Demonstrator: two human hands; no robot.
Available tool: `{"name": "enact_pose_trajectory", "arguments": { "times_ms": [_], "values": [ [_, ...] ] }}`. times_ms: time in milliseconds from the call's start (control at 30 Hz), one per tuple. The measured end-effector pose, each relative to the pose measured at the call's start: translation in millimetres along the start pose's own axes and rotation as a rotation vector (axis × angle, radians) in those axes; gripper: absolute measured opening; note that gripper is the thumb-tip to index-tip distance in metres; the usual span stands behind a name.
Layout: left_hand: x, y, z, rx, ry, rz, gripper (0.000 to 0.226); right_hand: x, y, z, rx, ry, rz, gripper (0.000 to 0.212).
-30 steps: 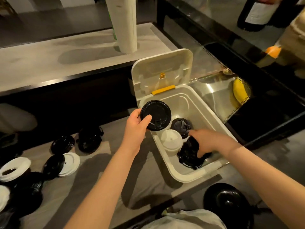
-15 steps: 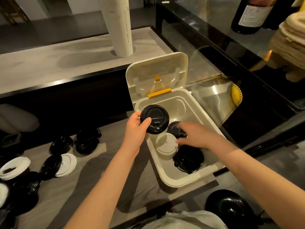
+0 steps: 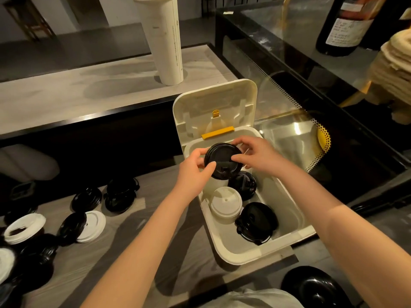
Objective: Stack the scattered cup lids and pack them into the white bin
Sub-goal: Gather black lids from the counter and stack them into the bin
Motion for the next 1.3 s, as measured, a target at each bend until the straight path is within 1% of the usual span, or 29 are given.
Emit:
{"name": "enact_pose_trajectory", "arguments": {
  "times_ms": [67,133,200,267,333,400,467,533,733,833,900,967,1067,1167,1300],
  "values": [
    [-2.7,-5.8,2.8,-0.238,-0.001,-0.084,0.035,-5.6,8.8,5.2,0.148,0.026,-0.011,0.03],
    [-7.4,-11.0,3.4,-0.466,-0.029,-0.153,0.039,-10.3,15.9,10.0,0.381,0.008,-0.034,0.033],
    [-13.8,-14.9,-0.8,-0.669,-0.123,-0.19,0.044,-16.1,20.4,10.6,0.638,-0.062,-0.052,0.035],
    [-20.7,-18.7,-8.5,-0.838,-0.261,-0.164,0.047,-24.1,24.8,3.5,0.824,-0.141,-0.047,0.033],
    [-26.4,-21.6,-16.6,-0.951,-0.377,-0.118,0.049,-35.5,31.8,-8.9,0.915,-0.193,-0.05,0.032],
    [-30.2,-24.5,-22.5,-1.079,-0.459,-0.076,0.05,-47.0,40.7,-24.5,0.965,-0.27,-0.065,0.035],
    [-32.3,-26.5,-26.3,-1.2,-0.506,-0.045,0.051,-55.6,48.3,-39.5,1.011,-0.361,-0.081,0.037],
    [-33.1,-27.6,-28.5,-1.263,-0.521,-0.033,0.051,-61.1,53.0,-49.9,1.04,-0.42,-0.09,0.035],
    [-33.4,-27.2,-28.3,-1.261,-0.501,-0.054,0.049,-60.6,71.1,-70.8,1.053,-0.505,-0.109,0.029],
    [-32.7,-27.2,-26.8,-1.226,-0.477,-0.071,0.048,-59.5,76.1,-72.1,1.001,-0.482,-0.127,0.034],
    [-31.9,-26.7,-24.9,-1.148,-0.444,-0.091,0.047,-60.5,74.9,-66.7,0.93,-0.423,-0.13,0.039],
    [-30.3,-26.0,-19.9,-1.015,-0.388,-0.101,0.048,-59.3,67.7,-57.1,0.832,-0.344,-0.12,0.046],
    [-26.5,-26.9,-3.3,-0.846,-0.276,-0.118,0.048,-51.7,46.8,-41.3,0.688,-0.182,-0.069,0.049],
    [-19.5,-29.9,22.9,-0.786,-0.155,-0.145,0.05,-40.7,14.9,-36.7,0.6,-0.082,0.019,0.05],
    [-5.5,-41.2,69.9,-0.774,-0.06,-0.093,0.051,-25.1,-39.3,-53.3,0.578,-0.003,0.137,0.045]
  ]
}}
Point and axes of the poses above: each hand's wrist, its own x-axis away from the middle knuckle, its own z-axis out of the back of the hand, y = z × x, the point moved 5 cm from there along -x, towards the middle knuckle, and after that the axes turned 8 degrees about x, right-handed, at the moved point
